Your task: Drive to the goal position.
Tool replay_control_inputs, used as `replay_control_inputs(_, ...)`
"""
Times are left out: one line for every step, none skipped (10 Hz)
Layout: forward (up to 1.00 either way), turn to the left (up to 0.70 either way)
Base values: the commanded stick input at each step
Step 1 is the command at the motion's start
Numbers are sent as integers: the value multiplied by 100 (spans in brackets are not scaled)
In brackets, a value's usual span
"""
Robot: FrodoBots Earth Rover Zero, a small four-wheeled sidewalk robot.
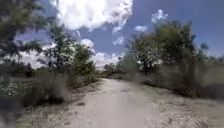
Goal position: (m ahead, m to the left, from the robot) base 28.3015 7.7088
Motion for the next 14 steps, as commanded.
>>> replay_control_inputs(45,0)
replay_control_inputs(45,0)
replay_control_inputs(45,0)
replay_control_inputs(45,0)
replay_control_inputs(45,0)
replay_control_inputs(45,0)
replay_control_inputs(45,0)
replay_control_inputs(45,0)
replay_control_inputs(45,0)
replay_control_inputs(45,0)
replay_control_inputs(45,0)
replay_control_inputs(45,0)
replay_control_inputs(45,0)
replay_control_inputs(45,0)
